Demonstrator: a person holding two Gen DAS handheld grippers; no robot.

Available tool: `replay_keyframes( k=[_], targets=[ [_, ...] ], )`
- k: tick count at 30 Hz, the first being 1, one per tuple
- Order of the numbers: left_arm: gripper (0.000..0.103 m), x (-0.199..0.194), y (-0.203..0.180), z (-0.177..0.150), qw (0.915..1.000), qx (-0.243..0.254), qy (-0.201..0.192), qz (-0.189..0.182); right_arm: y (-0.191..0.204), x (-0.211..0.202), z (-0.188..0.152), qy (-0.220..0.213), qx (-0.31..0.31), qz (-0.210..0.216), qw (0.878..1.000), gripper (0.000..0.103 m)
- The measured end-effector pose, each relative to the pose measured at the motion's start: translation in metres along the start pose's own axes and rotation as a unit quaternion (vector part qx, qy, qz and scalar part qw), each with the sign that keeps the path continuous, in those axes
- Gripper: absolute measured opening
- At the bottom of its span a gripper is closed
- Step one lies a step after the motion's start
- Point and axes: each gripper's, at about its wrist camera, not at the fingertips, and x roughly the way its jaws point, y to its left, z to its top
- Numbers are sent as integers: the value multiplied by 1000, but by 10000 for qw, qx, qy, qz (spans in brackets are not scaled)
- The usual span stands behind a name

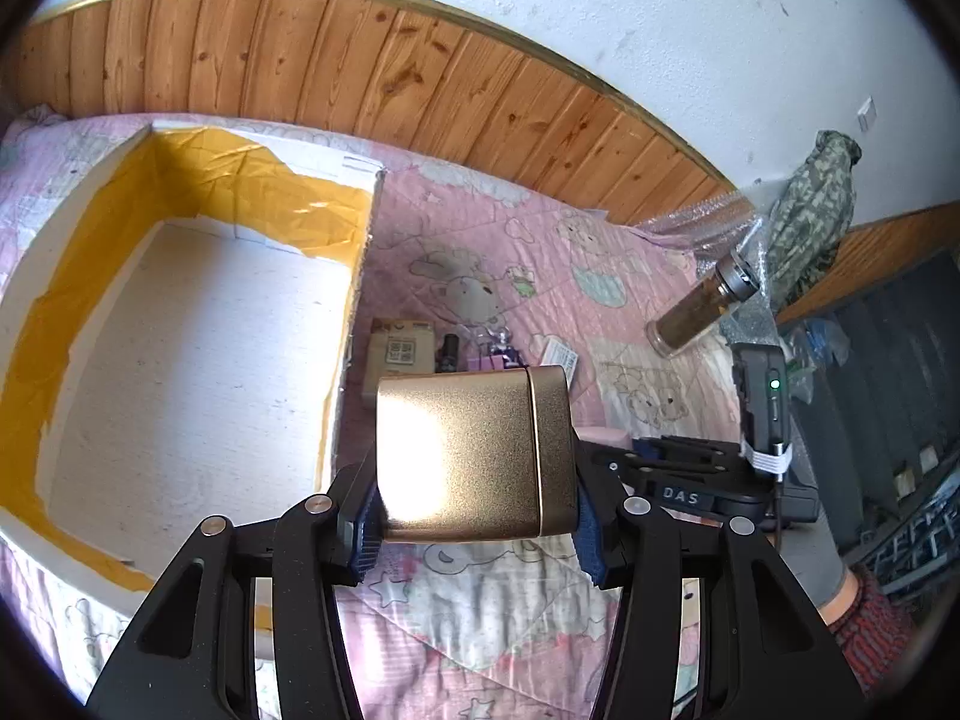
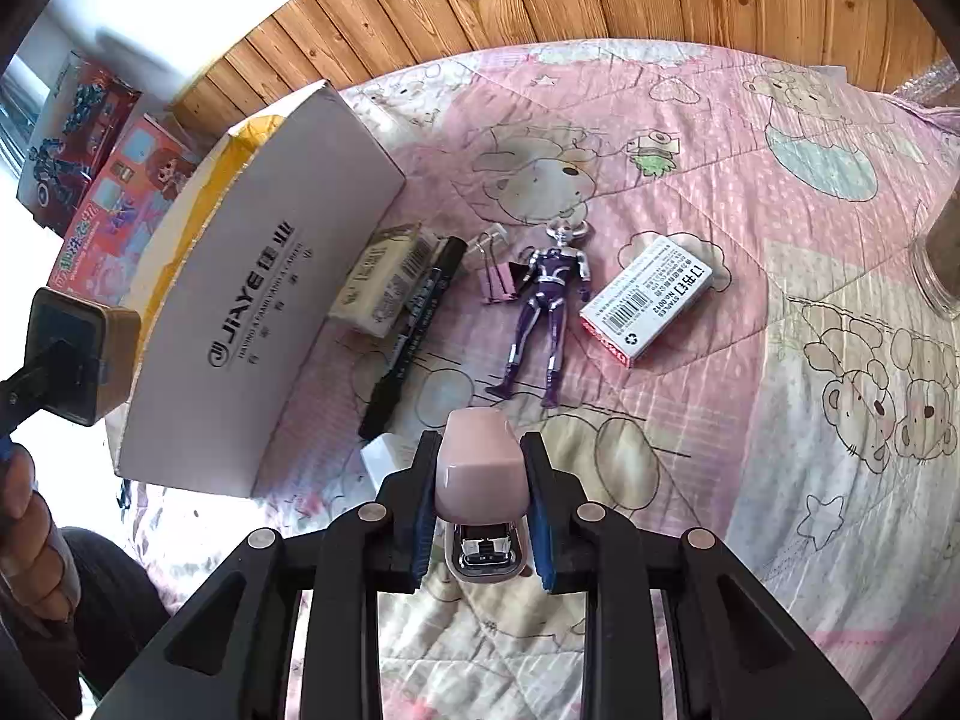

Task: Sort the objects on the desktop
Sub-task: 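Carry the gold tin and pink stapler into the cardboard box with both tools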

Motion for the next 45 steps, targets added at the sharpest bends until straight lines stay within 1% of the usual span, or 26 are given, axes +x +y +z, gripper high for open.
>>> replay_keyframes(
  k=[2, 4, 6, 10, 16, 20, 29, 31, 34, 38, 41, 44, 45],
  targets=[
    [53, -6, 2, -1, 9999, 53, -37, 119, 8, 3, 5, -75, -34, 68, 9999, 27],
    [53, -11, 5, -4, 9993, 109, -58, 366, 19, 0, 3, -165, -127, 97, 9997, 27],
    [53, -14, 9, -5, 9984, 139, -47, 543, 27, -41, -27, -286, -193, 144, 9993, 27],
    [53, -19, 14, -8, 9963, 229, -44, 832, 42, -52, -33, -469, -300, 138, 9984, 27],
    [53, -28, 20, -11, 9935, 417, -55, 1059, 62, -58, -40, -616, -473, 118, 9969, 27],
    [53, -32, 20, -9, 9909, 589, -39, 1207, 77, -66, -41, -682, -512, 218, 9961, 27],
    [53, -38, 27, 2, 9865, 863, 78, 1391, 125, -80, -34, -819, -802, 541, 9919, 27],
    [53, -40, 30, 5, 9868, 842, 99, 1381, 132, -81, -33, -797, -797, 654, 9915, 27],
    [53, -43, 35, 11, 9919, 591, 153, 1118, 142, -77, -33, -733, -842, 703, 9913, 27],
    [53, -52, 42, 13, 9949, 236, 179, 963, 157, -62, -38, -671, -1149, 566, 9895, 27],
    [53, -54, 51, 15, 9936, 119, 161, 1113, 159, -55, -41, -566, -1166, 525, 9902, 27],
    [53, -48, 54, 17, 9892, 231, 138, 1437, 165, -58, -42, -653, -1218, 461, 9893, 27],
    [53, -45, 55, 18, 9888, 223, 184, 1461, 167, -60, -41, -694, -1225, 453, 9890, 27]
  ],
)
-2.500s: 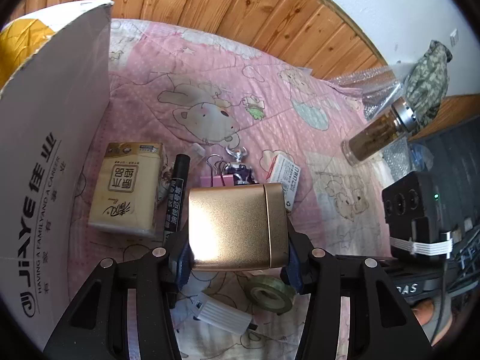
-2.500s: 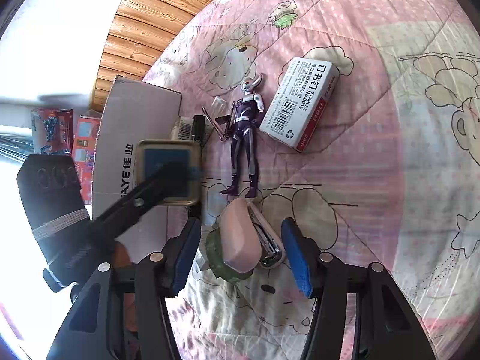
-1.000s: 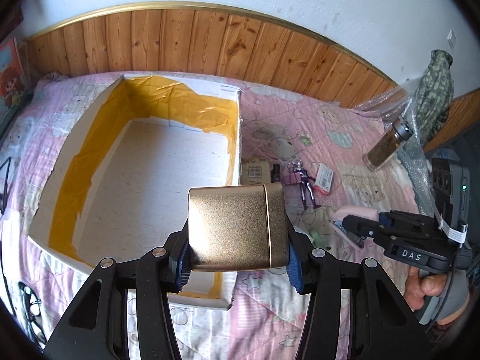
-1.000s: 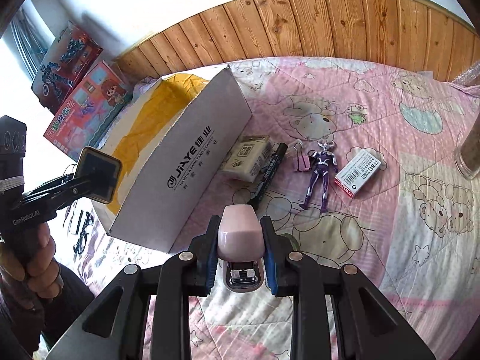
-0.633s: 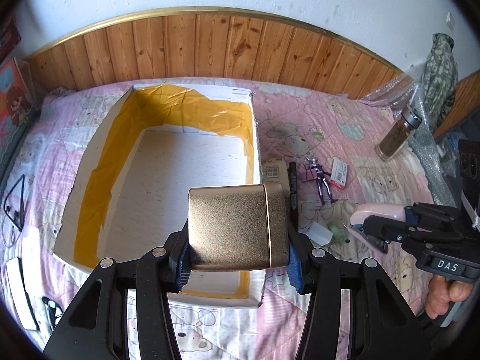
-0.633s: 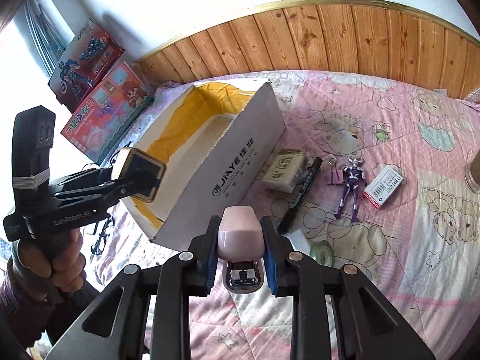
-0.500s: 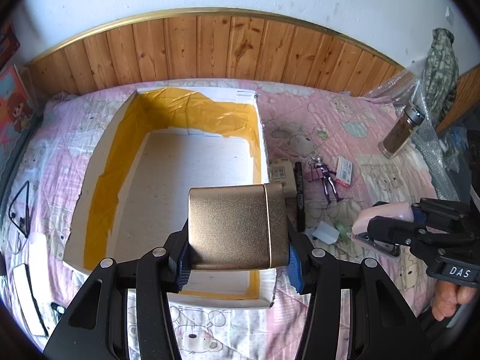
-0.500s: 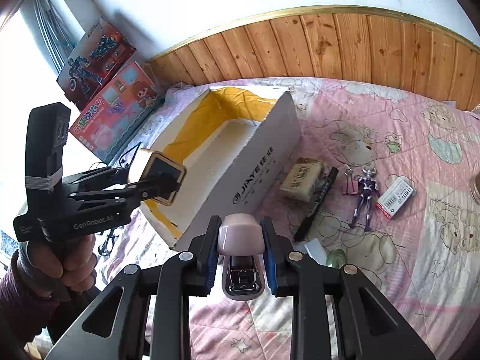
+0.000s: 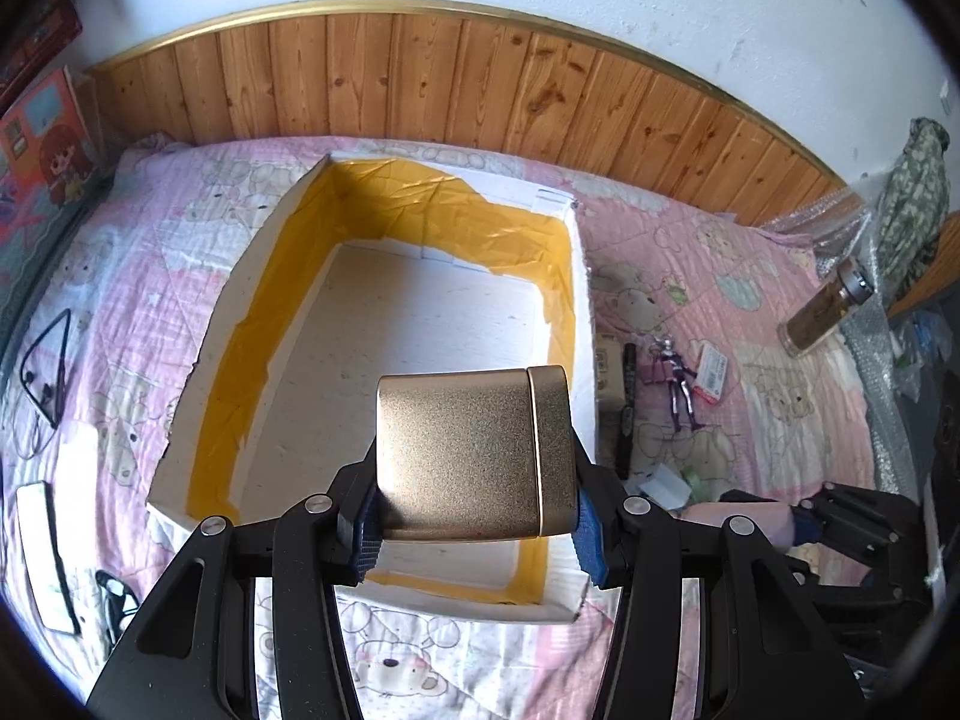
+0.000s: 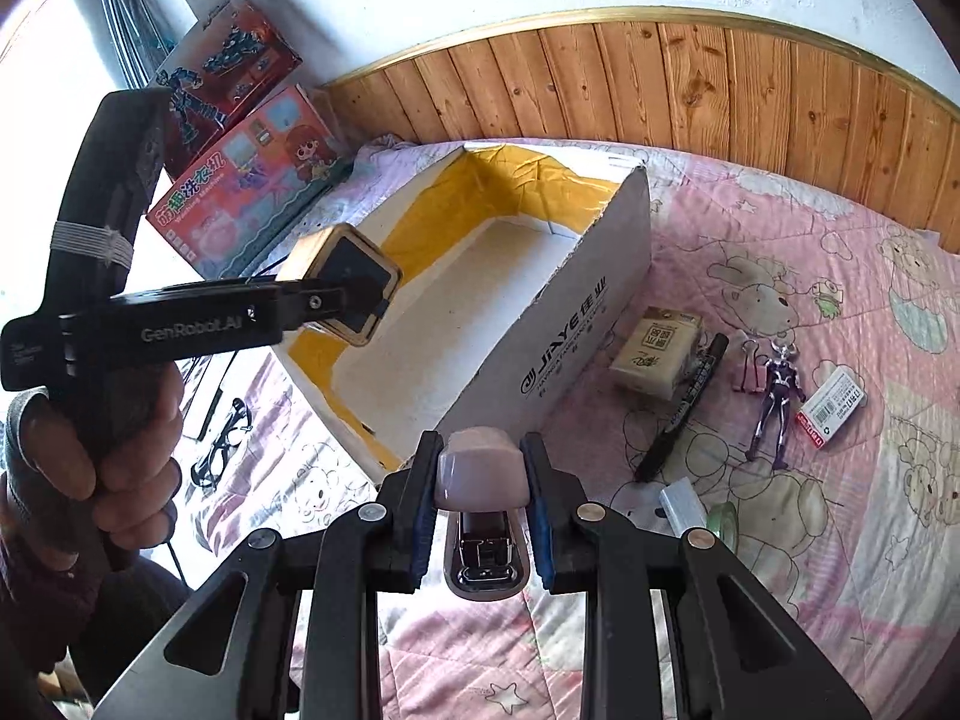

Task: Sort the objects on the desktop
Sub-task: 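Carry the gold tin and pink stapler into the cardboard box with both tools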

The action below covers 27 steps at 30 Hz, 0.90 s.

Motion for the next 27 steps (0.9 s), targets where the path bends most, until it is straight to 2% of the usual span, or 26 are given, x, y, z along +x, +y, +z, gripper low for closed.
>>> replay_keyframes(
  k=[6, 14, 27],
  targets=[
    [53, 5, -1, 7, 9999, -84, -67, 40, 17, -10, 9, -242, -164, -108, 9995, 27],
    [53, 21, -1, 16, 9998, -184, 43, 39, 33, -16, 22, -470, -473, -374, 9971, 27],
    [53, 34, 8, 35, 9988, -469, 96, -81, 31, 4, 40, -412, -389, -495, 9972, 27]
  ],
)
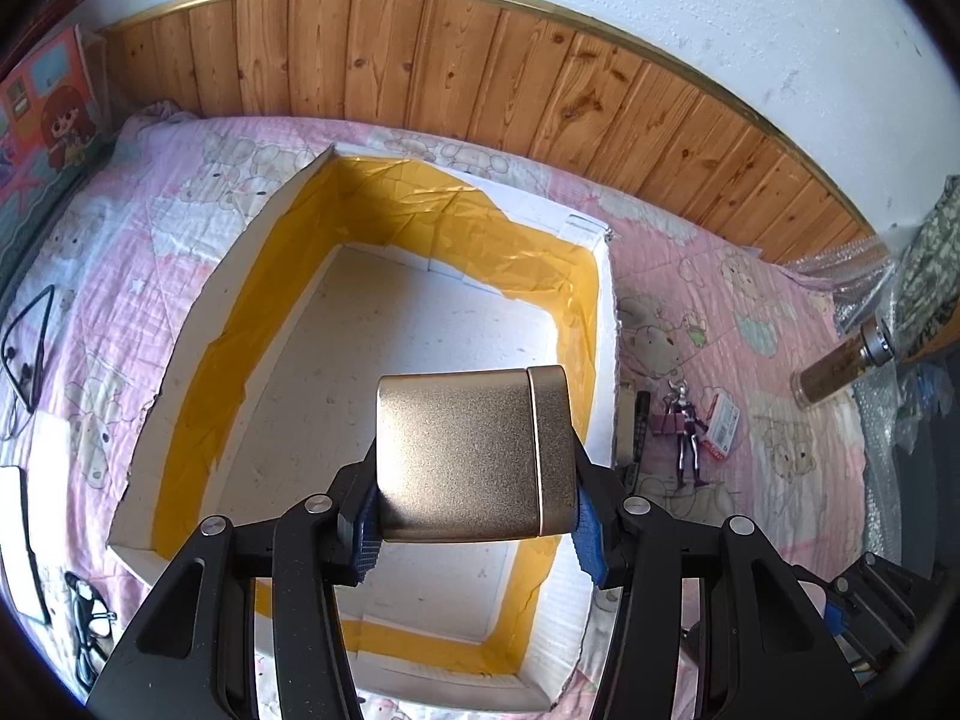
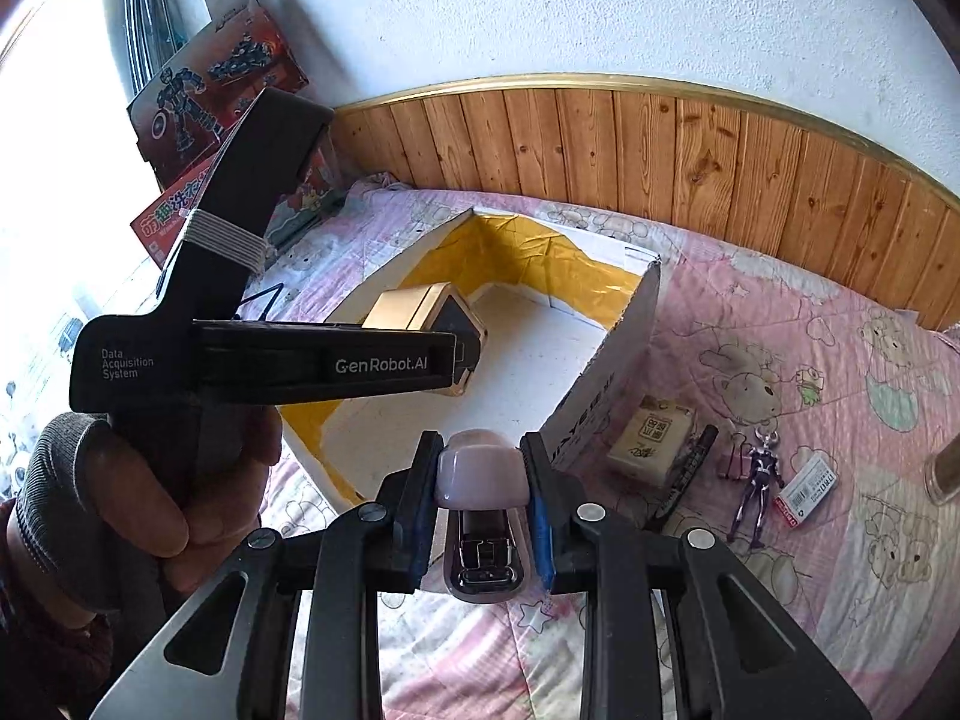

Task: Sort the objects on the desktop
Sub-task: 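Carry the gold tin and pink stapler into the cardboard box with both tools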

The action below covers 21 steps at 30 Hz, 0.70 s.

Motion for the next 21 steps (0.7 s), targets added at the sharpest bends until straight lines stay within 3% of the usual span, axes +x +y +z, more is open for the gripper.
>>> replay_keyframes(
  k=[21],
  targets=[
    [53, 34, 38, 27, 9981, -563, 234, -54, 15, 47, 42, 184, -331, -306, 9988, 27]
  ],
)
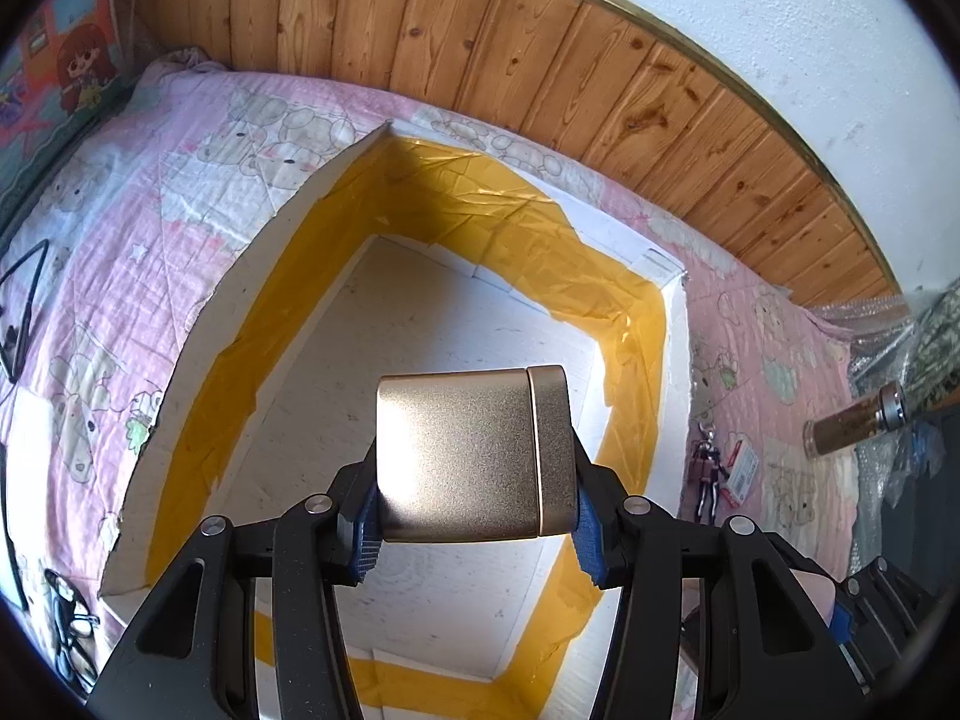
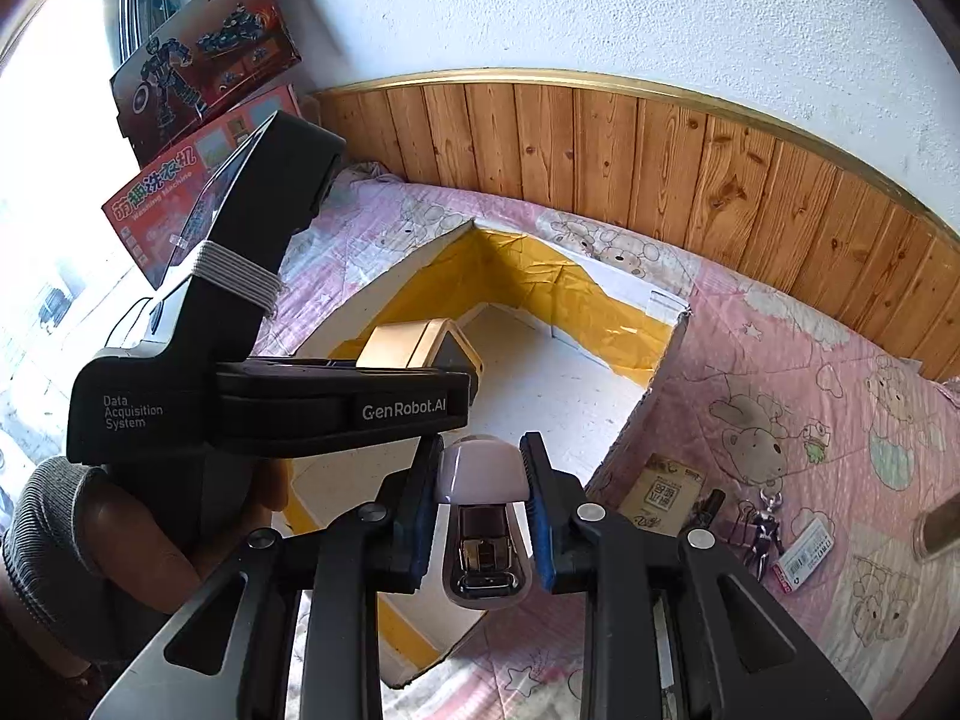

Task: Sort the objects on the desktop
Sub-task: 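Carry the gold tin and pink stapler into the cardboard box with both tools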

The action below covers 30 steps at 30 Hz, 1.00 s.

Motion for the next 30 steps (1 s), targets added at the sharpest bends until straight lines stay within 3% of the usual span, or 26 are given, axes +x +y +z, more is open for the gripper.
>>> replay_keyframes(
  k=[13, 30],
  targets=[
    [53, 17, 19, 15, 9998, -154, 134, 56, -11, 27, 21, 205, 86, -49, 9997, 27],
    [53, 38, 25, 27, 9990, 21, 336, 295, -36, 75, 40, 685, 549, 92, 9961, 27]
  ],
)
